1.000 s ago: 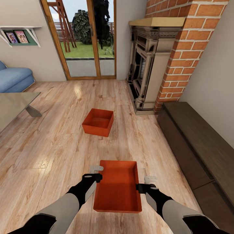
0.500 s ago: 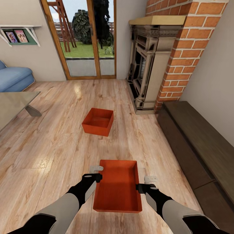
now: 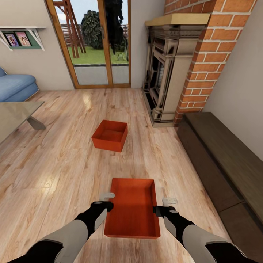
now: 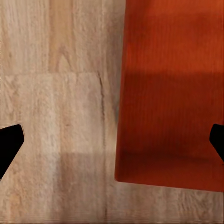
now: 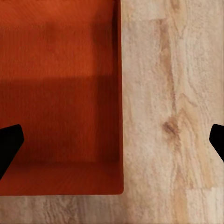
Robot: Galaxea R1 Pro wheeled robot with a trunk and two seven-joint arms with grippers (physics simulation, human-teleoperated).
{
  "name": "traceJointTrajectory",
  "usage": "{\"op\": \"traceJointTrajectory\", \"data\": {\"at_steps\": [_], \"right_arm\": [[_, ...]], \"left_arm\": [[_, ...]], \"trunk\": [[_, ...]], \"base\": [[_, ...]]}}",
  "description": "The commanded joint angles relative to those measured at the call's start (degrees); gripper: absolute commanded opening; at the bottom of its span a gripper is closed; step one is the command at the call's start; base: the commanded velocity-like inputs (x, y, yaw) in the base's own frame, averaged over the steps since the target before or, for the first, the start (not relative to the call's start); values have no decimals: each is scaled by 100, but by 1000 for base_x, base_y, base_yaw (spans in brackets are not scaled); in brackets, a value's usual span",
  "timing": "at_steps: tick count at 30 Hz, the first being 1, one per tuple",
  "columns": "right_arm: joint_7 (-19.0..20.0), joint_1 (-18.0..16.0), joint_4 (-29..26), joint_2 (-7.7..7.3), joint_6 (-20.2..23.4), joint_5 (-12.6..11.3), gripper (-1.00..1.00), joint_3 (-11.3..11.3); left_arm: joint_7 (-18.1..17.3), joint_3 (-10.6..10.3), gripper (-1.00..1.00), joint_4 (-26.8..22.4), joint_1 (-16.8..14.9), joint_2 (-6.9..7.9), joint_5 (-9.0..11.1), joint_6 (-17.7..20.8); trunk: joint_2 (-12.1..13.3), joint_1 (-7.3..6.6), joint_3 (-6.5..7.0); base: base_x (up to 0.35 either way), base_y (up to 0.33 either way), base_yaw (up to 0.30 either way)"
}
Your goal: Move the two storage containers from the living room to the garage. In the garage, place one container on the floor and stack the other container on top of it (either order is fine).
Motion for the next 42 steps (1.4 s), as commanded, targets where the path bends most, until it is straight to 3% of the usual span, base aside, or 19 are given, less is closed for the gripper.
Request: {"op": "traceJointTrajectory", "data": {"at_steps": [1, 42], "right_arm": [[-19, -2, -2, 3, -4, -40, 100, 20], [-10, -2, 185, -91, -35, -33, 100, 33]], "left_arm": [[33, -50, 100, 34, -1, 15, 54, 32], [33, -41, 100, 37, -1, 51, 78, 20]], "trunk": [[-43, 22, -22], [-1688, 923, -758]], "base": [[0, 0, 0], [0, 0, 0]]}}
